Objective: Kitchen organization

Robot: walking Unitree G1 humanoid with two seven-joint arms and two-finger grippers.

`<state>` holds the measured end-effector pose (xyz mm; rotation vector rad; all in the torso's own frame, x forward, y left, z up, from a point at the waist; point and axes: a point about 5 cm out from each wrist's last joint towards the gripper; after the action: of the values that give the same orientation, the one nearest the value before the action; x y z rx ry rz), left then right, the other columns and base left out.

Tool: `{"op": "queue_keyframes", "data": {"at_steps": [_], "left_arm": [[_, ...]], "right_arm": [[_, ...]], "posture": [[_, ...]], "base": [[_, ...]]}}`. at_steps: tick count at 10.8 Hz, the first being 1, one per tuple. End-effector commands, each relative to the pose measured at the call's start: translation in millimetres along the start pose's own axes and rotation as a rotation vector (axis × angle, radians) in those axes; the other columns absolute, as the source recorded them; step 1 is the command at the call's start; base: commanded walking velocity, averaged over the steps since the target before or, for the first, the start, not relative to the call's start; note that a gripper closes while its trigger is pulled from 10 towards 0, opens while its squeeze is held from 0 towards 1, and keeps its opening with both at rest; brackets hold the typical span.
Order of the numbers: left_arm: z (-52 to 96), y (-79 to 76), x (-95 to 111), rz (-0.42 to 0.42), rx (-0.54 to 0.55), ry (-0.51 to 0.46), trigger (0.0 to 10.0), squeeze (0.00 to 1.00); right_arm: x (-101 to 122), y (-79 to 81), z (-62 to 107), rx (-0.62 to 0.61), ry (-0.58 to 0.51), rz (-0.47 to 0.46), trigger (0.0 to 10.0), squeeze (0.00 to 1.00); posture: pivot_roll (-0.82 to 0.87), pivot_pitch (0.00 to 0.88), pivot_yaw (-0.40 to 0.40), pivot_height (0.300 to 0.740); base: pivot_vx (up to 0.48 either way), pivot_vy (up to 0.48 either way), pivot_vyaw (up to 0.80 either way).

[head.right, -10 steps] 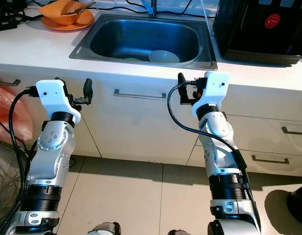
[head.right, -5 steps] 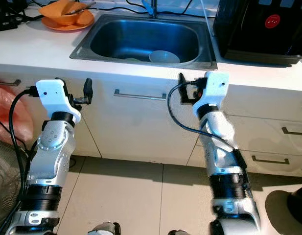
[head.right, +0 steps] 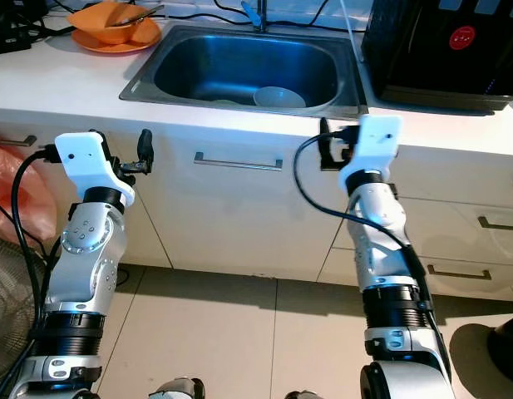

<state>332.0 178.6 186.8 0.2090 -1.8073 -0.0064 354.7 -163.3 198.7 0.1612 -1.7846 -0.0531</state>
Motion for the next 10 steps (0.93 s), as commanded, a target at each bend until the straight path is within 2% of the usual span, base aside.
{"op": "queue_keyframes", "data": {"at_steps": [1,3,4,5,10], "left_arm": [[-2.7,3.3,5,0.015,0.017,-0.007,10.0,0.0],[-2.0,0.8,9,0.034,-0.015,-0.018,10.0,0.0],[-2.7,-3.2,14,0.035,-0.045,-0.043,10.0,0.0],[-3.1,-3.2,15,0.036,-0.044,-0.045,10.0,0.0],[-3.2,-1.3,17,0.01,-0.039,-0.052,10.0,0.0]], "right_arm": [[0,1.9,0.5,0.017,0.021,-0.012,10.0,0.0],[4,4.2,2.1,0.041,-0.008,-0.031,10.0,0.0],[8,5.2,0.9,0.049,-0.028,-0.022,10.0,0.0],[10,5.9,0.4,0.053,-0.035,-0.016,10.0,0.0],[12,8.8,1.9,0.068,-0.05,0.022,10.0,0.0]], "posture": [[0.09,0.068,-0.01,0.74],[0.09,0.069,-0.01,0.74],[0.09,0.075,-0.011,0.74],[0.09,0.076,-0.01,0.74],[0.08,0.076,-0.008,0.74]], "base": [[0.0,0.0,0.0],[0.0,0.0,0.0],[0.285,0.292,0.0],[0.311,0.247,0.0],[0.4,0.0,0.0]]}}
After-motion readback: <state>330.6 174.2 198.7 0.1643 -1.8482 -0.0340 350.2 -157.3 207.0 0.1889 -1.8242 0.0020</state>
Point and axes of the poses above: a point about 5 cm out from each wrist's last joint towards the gripper, its own z axis pointing back from the gripper into the wrist, its own x axis along the axis of the wrist's last joint, y = z × x, and after that the axes turned 8 degrees about -z, right-handed
